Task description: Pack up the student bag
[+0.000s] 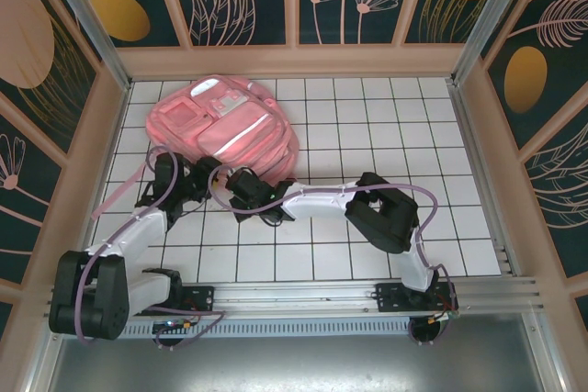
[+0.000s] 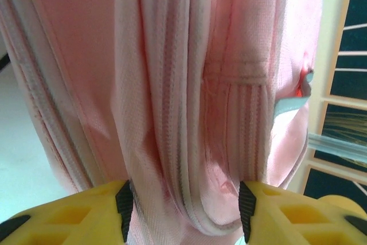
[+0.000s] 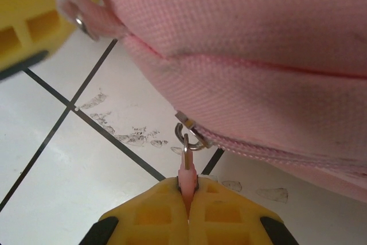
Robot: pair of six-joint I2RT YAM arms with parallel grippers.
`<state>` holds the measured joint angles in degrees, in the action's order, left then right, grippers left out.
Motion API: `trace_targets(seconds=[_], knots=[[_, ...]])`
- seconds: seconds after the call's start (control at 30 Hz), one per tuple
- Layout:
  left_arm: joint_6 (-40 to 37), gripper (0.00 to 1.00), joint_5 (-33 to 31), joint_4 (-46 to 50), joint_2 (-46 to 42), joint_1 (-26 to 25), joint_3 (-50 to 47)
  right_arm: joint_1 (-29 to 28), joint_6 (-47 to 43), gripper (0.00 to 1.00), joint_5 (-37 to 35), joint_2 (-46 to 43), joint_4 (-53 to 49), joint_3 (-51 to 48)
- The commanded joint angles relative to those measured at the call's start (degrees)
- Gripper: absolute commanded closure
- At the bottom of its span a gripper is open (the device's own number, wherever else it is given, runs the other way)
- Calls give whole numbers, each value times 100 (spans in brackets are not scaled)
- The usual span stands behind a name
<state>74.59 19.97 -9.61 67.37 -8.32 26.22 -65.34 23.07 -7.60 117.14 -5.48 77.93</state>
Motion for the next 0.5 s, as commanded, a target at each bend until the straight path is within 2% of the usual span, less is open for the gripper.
trace_targets(seconds=[0.0, 0.1, 0.17, 0.33, 0.47], knots=[[428, 57, -249, -443, 147, -291, -134, 48, 66, 100, 15, -271, 61, -76], [436, 79, -423, -378, 214, -344, -113, 48, 75, 100, -23, -348, 99, -155], [355, 100, -555, -160, 202, -351, -36, 63, 84, 100, -104, -386, 67, -201], [33, 100, -1038, 815, -22, -346, 204, 385, 100, 100, -352, -694, -2, -634], [-36, 100, -1180, 1060, -145, -344, 208, 932, -188, 100, -595, -1115, -6, -1152]])
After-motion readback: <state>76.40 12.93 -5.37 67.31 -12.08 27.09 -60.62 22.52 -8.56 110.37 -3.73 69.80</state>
